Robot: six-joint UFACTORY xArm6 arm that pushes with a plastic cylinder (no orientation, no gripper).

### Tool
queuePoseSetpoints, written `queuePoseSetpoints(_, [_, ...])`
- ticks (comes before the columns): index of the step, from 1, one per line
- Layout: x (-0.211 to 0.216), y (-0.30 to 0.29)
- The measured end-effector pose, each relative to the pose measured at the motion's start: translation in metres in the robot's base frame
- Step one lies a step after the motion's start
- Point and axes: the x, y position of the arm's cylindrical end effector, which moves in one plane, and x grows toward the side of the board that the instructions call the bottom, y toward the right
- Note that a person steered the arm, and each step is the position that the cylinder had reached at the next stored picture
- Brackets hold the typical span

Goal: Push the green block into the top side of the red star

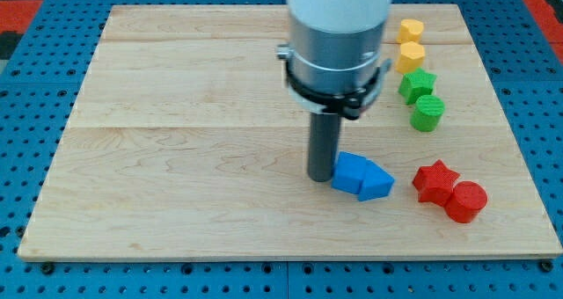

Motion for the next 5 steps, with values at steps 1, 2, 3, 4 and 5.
queuePoseSetpoints(1, [0.000,0.035])
queuePoseSetpoints(2, [0.000,0.053])
queuePoseSetpoints(3, [0.001,0.053])
queuePoseSetpoints(4, [-0.016,0.045])
queuePoseSetpoints(5, [-0.086,0.034])
